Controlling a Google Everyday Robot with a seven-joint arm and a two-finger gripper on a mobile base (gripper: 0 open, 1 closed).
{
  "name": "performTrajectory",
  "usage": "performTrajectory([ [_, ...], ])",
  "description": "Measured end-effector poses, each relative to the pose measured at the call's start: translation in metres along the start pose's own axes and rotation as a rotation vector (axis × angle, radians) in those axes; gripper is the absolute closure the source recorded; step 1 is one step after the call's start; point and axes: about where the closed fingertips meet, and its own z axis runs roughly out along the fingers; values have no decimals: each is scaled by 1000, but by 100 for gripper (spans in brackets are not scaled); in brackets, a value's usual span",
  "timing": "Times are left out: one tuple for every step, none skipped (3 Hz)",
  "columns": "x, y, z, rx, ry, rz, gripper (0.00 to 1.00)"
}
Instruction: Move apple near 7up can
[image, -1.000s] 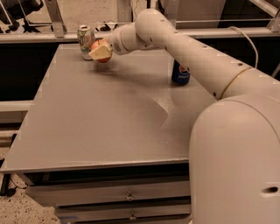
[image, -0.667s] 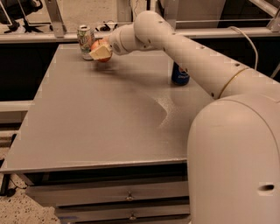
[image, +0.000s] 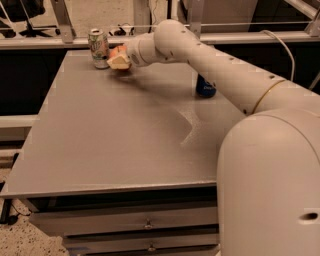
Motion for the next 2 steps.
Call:
performTrajectory([
  [7, 9, 8, -17, 1, 12, 0],
  [10, 17, 16, -38, 5, 20, 0],
])
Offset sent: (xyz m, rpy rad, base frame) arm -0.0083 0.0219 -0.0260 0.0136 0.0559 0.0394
